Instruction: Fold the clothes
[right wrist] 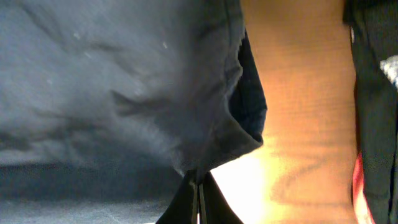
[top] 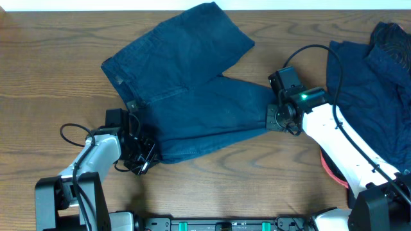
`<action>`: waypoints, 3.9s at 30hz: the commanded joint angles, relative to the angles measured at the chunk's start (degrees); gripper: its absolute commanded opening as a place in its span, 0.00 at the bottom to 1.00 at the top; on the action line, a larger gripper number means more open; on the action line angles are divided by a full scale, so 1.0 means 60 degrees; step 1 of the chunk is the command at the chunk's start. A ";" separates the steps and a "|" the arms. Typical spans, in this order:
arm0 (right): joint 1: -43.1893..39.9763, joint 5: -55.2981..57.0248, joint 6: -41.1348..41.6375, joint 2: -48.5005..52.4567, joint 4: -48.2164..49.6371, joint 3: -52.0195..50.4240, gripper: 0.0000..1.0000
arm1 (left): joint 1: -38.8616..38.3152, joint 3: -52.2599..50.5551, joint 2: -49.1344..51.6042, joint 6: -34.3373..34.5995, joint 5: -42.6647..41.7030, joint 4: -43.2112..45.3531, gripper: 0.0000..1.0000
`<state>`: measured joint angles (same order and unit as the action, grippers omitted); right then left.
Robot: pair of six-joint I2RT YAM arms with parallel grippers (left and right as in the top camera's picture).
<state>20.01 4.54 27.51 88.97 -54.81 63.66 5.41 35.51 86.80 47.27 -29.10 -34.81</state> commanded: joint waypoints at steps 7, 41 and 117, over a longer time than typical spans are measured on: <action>-0.0412 0.0164 0.1202 -0.0033 -0.0572 -0.0004 0.01 | 0.0047 -0.0164 -0.1290 -0.1300 0.2368 -0.2634 0.06; -0.0892 -0.3712 0.5206 -0.1563 -0.1818 -0.0765 0.87 | 0.0047 -0.0015 -0.5588 -0.2331 0.2146 -0.4127 0.06; -0.0237 0.0415 -0.3923 0.2324 0.8990 0.3319 0.01 | -0.2761 0.1319 -0.4404 0.2681 0.7901 0.0175 0.06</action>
<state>19.18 0.71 7.99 99.68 -3.60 81.56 -11.81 43.97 57.65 61.91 5.85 -34.30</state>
